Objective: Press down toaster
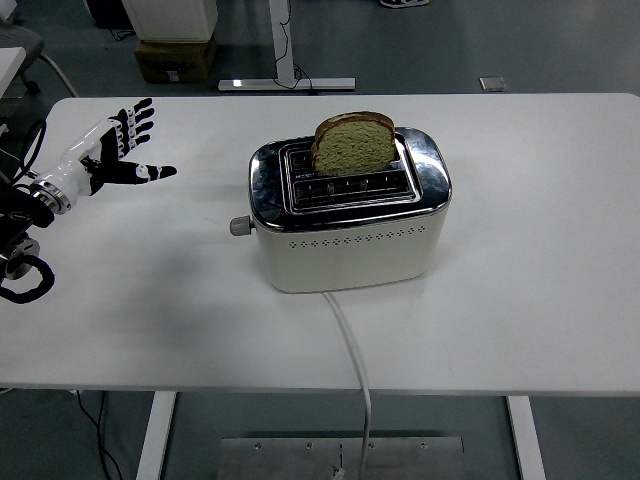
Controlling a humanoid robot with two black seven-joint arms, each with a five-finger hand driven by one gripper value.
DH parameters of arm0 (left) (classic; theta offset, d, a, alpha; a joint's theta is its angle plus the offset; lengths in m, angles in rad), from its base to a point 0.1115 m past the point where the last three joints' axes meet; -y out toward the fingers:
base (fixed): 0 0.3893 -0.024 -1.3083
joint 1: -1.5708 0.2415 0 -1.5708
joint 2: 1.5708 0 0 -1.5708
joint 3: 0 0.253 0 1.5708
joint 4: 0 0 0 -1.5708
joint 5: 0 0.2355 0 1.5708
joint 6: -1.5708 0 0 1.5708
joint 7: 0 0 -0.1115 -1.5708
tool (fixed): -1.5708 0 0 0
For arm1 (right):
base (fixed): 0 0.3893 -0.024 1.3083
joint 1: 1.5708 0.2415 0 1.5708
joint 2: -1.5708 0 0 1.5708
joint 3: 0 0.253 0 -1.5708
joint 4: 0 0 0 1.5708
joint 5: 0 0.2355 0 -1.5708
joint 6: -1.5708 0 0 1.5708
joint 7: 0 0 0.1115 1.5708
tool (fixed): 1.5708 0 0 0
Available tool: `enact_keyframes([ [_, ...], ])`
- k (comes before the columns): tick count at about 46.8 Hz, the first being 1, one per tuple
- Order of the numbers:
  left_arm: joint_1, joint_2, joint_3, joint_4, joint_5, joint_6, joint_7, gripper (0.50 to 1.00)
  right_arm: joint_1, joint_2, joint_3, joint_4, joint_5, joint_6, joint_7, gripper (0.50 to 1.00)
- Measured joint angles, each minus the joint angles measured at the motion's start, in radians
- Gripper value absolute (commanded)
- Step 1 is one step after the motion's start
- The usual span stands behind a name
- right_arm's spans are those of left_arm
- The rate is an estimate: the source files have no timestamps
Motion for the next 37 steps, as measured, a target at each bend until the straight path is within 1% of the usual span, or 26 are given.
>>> enact_keyframes([
  [3,0.0,0.008,0.0,-0.004,0.024,0.0,-0.01,1.0,0.0,0.0,0.0,0.0,0.0,0.0,0.0,1.0],
  [6,0.0,0.018,0.0,-0.019,0.05,-0.001,-0.035,1.0,0.0,0.0,0.0,0.0,0.0,0.0,0.0,1.0],
  [9,0.007,0.037,0.0,-0.066,0.082,0.0,-0.07,1.0,0.0,0.0,0.0,0.0,0.0,0.0,0.0,0.998],
  [11,0.018,0.055,0.0,-0.11,0.106,0.008,-0.081,1.0,0.0,0.0,0.0,0.0,0.0,0.0,0.0,1.0],
  [16,0.03,0.097,0.0,-0.211,0.151,0.023,-0.086,1.0,0.0,0.0,0.0,0.0,0.0,0.0,0.0,1.0],
  [21,0.038,0.125,0.0,-0.261,0.184,0.04,-0.086,1.0,0.0,0.0,0.0,0.0,0.0,0.0,0.0,1.0],
  [23,0.043,0.146,0.001,-0.283,0.227,0.04,-0.086,1.0,0.0,0.0,0.0,0.0,0.0,0.0,0.0,1.0],
  [37,0.068,0.235,0.017,-0.31,0.355,0.04,-0.085,1.0,0.0,0.0,0.0,0.0,0.0,0.0,0.0,1.0],
])
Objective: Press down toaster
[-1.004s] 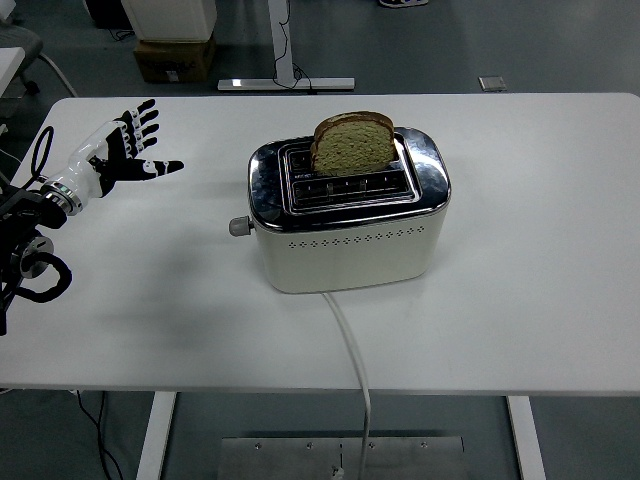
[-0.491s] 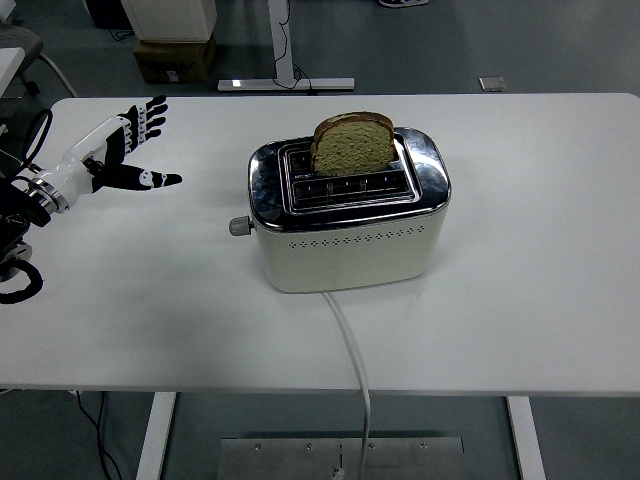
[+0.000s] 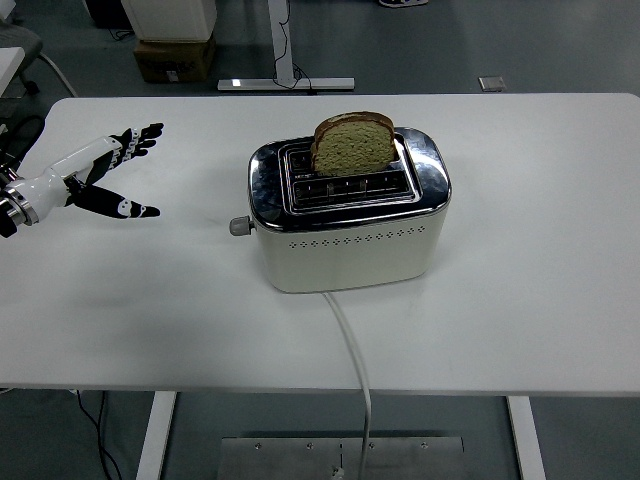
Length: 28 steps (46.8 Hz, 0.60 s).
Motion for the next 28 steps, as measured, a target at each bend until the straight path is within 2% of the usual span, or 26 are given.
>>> enact_keyframes([
  [11,0.019,0.101,0.026,-0.154,0.115,-0.001,0.0,1.0,0.0,0.0,0.0,0.0,0.0,0.0,0.0,1.0],
  [20,0.022,0.122,0.025,-0.201,0.161,-0.001,0.0,1.0,0.0,0.0,0.0,0.0,0.0,0.0,0.0,1.0],
  [28,0.032,0.149,0.024,-0.294,0.218,0.0,0.0,1.0,0.0,0.0,0.0,0.0,0.0,0.0,0.0,1.0],
])
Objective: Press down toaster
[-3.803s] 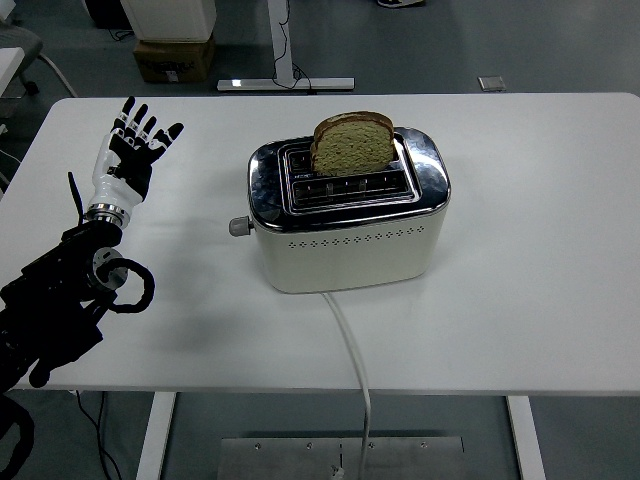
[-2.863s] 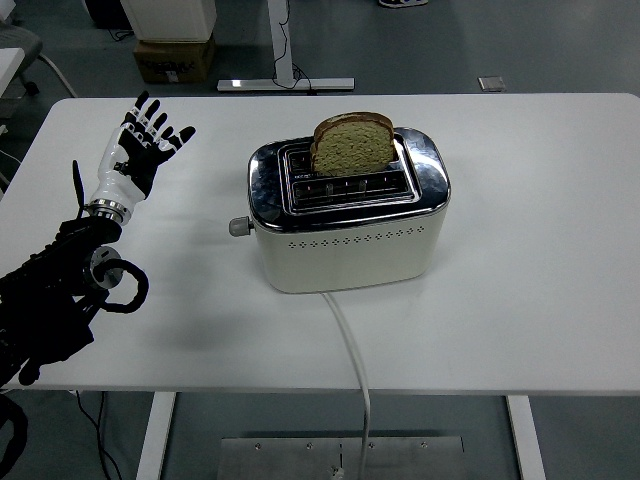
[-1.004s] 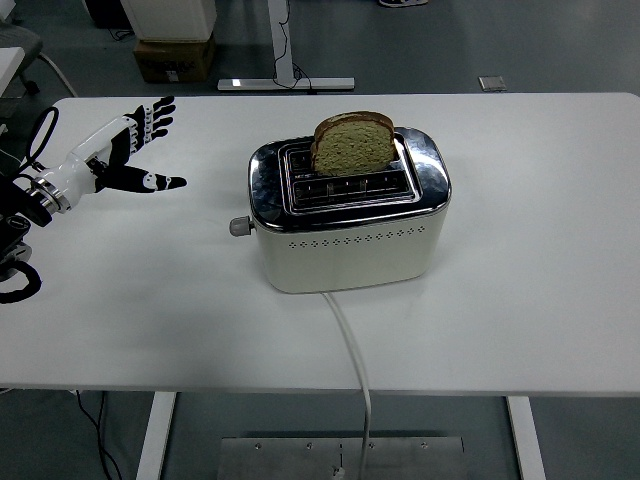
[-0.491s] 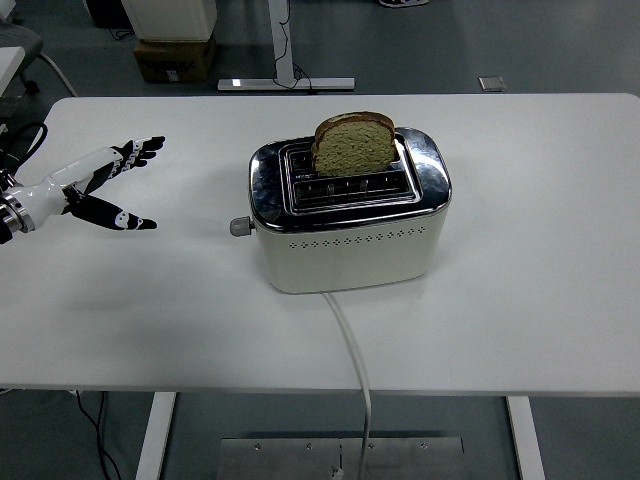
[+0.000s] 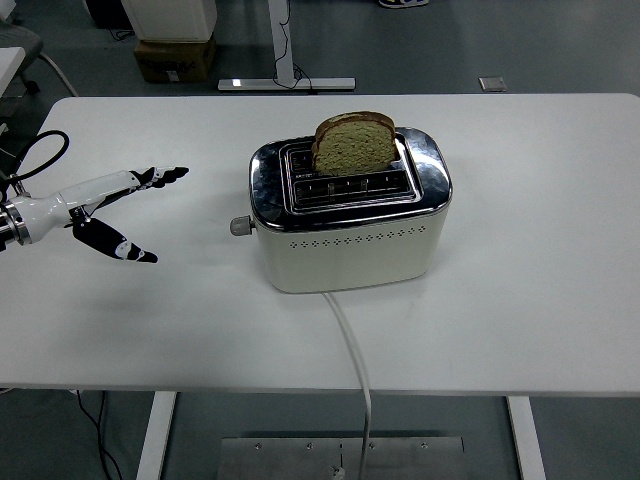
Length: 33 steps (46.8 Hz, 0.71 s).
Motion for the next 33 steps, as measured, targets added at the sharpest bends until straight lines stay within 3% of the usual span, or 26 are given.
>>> enact_keyframes([
  [25,0.001,0.005,0.0,-0.1,0.111,0.007,0.0,1.0,0.0,0.0,0.0,0.0,0.0,0.0,0.0,1.0],
  [33,0.015,0.039,-0.001,-0.137,0.156,0.028,0.0,1.0,0.0,0.0,0.0,0.0,0.0,0.0,0.0,1.0],
])
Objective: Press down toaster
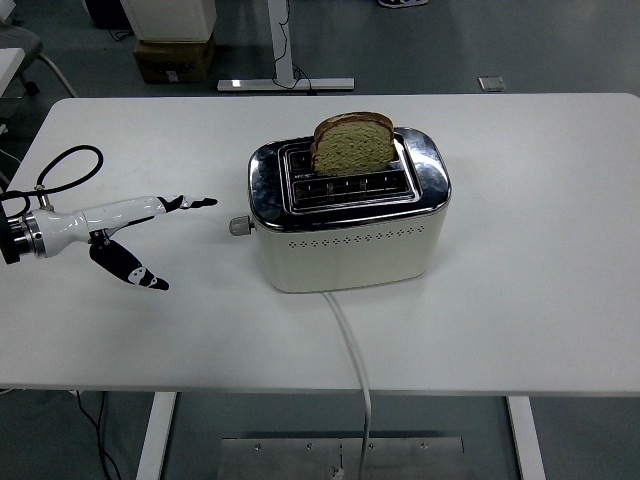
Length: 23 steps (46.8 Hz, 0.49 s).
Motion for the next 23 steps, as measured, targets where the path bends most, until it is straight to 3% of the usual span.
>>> enact_keyframes([
  [5,0.005,0.022,0.0,-0.007,0.005,0.031,0.0,1.0,0.0,0.0,0.0,0.0,0.0,0.0,0.0,1.0],
  [23,0.02,0.039,0.0,-0.066,0.018,0.06,0.0,1.0,0.0,0.0,0.0,0.0,0.0,0.0,0.0,1.0],
])
